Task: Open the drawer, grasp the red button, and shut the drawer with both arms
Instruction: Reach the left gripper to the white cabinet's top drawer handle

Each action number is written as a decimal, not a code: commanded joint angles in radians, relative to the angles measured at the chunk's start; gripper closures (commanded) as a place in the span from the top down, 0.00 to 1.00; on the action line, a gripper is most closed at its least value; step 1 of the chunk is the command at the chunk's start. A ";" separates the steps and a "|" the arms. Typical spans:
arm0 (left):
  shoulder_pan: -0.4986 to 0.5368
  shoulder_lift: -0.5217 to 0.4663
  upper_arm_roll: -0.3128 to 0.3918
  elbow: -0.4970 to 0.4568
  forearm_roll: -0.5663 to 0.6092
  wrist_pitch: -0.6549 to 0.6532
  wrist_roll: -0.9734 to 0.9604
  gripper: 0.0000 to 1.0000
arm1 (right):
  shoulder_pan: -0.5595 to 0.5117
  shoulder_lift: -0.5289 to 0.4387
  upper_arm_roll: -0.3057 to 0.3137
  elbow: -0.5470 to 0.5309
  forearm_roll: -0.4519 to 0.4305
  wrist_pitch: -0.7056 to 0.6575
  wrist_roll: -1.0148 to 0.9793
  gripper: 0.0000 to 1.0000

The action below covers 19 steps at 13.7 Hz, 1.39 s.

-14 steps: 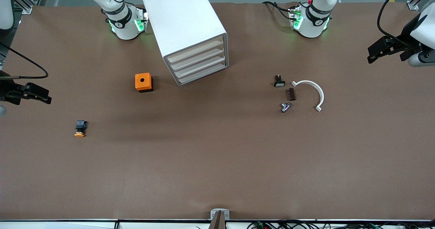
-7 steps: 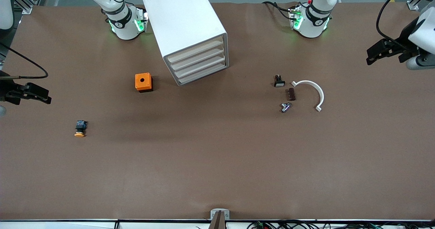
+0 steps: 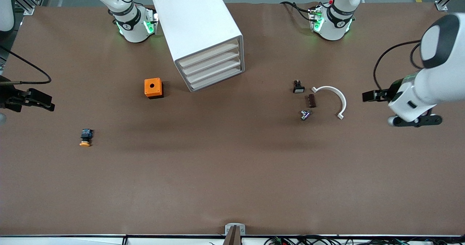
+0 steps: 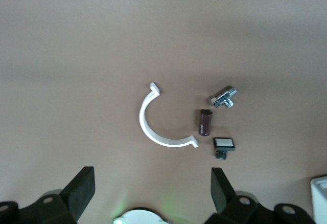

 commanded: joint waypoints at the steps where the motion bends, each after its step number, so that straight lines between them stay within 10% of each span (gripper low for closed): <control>1: -0.044 0.097 -0.004 0.042 -0.043 0.012 -0.264 1.00 | -0.013 -0.009 0.011 0.005 0.015 -0.011 0.003 1.00; 6: -0.202 0.273 -0.004 0.119 -0.078 0.029 -0.772 1.00 | -0.012 -0.009 0.013 0.005 0.013 -0.012 0.005 1.00; 19: -0.444 0.485 -0.002 0.136 -0.594 0.161 -1.738 1.00 | -0.007 -0.009 0.018 0.005 0.013 -0.014 0.003 1.00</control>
